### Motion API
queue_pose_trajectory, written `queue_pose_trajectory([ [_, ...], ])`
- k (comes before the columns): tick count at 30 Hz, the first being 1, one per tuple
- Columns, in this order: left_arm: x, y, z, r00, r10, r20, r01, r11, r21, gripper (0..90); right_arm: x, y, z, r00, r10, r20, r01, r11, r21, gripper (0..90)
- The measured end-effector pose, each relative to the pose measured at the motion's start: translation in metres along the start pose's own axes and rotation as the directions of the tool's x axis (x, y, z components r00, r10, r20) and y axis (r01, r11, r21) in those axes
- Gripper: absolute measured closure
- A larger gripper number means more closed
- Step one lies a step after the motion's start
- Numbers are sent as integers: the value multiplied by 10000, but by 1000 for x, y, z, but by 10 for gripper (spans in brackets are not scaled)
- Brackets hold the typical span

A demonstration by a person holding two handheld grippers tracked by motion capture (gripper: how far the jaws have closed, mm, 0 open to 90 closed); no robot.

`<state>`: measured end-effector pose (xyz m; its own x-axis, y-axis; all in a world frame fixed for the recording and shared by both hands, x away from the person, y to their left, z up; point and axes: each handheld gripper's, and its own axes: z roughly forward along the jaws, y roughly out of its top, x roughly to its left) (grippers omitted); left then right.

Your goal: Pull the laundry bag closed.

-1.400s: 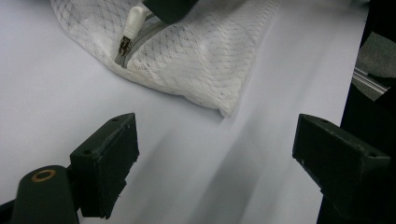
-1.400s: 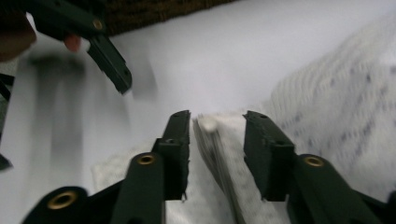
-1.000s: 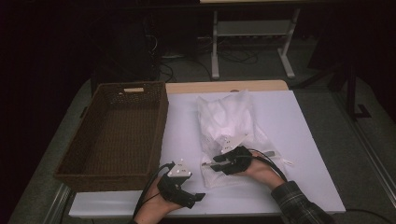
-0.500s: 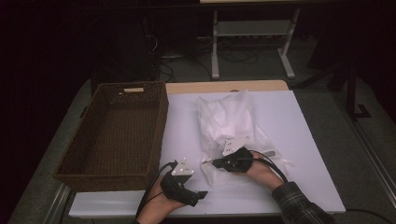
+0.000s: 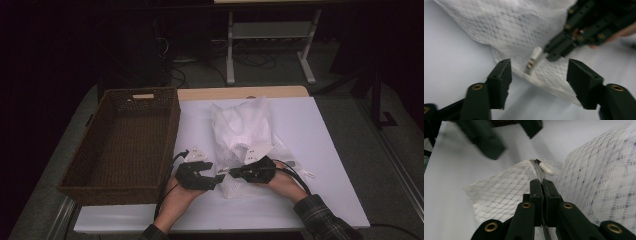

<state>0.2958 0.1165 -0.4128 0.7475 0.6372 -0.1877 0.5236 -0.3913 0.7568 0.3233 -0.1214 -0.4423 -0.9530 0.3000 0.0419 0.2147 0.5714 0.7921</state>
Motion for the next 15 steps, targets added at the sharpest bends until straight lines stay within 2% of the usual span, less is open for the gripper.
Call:
queue_pose_trajectory([
  [5,9,-2,8,9998,-204,61,202,9994,297,447,0,0,-4,10000,0,41,0,9999,-145,871],
  [11,15,-7,15,9969,-509,594,469,9967,670,504,0,1,-8,10000,68,38,-66,9993,-381,871],
  [15,16,-9,20,9950,-546,837,467,9946,932,564,0,1,-10,9999,106,31,-104,9987,-489,871],
])
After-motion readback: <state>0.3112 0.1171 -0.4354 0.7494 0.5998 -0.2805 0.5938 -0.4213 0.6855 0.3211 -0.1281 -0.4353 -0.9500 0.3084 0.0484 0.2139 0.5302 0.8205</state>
